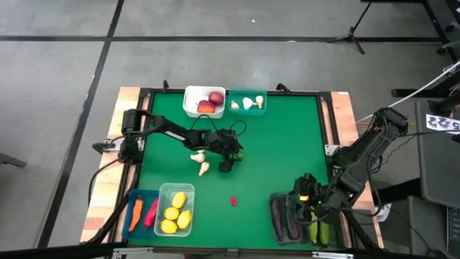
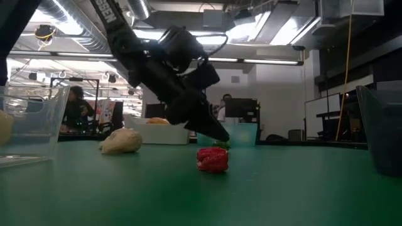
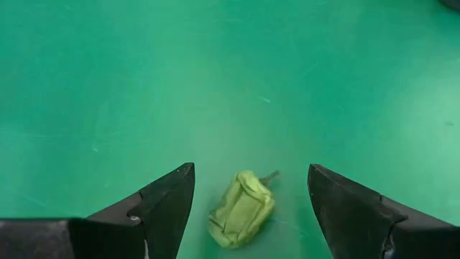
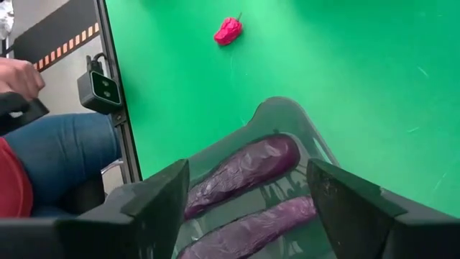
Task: Sort produce into baskets
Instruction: Put the green chili pepper into the blue bin
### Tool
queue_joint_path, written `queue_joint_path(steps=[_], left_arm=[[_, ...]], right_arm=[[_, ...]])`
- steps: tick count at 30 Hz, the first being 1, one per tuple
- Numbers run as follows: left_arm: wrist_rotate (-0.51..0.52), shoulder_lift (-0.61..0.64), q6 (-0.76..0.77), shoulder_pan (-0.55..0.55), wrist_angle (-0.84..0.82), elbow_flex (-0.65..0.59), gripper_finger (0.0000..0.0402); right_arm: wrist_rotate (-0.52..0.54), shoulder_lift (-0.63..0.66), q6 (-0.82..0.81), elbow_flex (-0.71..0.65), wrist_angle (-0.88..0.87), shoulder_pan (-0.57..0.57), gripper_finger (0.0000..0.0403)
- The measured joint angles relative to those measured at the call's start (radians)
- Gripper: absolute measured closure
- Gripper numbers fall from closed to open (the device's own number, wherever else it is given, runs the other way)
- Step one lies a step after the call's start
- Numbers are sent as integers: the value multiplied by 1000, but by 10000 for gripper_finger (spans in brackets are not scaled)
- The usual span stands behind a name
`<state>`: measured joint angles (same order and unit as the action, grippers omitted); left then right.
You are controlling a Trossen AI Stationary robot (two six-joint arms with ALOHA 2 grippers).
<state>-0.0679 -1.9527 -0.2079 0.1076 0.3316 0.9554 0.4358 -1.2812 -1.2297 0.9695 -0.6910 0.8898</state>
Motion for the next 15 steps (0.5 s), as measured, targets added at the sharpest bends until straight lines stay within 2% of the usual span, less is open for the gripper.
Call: queue_joint_path(steps=[8,15], left_arm=[[-15,-53,19,11,3,1,146],[-45,-57,26,10,-1,1,219]], right_arm=[[2,0,0,0,1,0,123],[38,0,0,0,2,0,123]])
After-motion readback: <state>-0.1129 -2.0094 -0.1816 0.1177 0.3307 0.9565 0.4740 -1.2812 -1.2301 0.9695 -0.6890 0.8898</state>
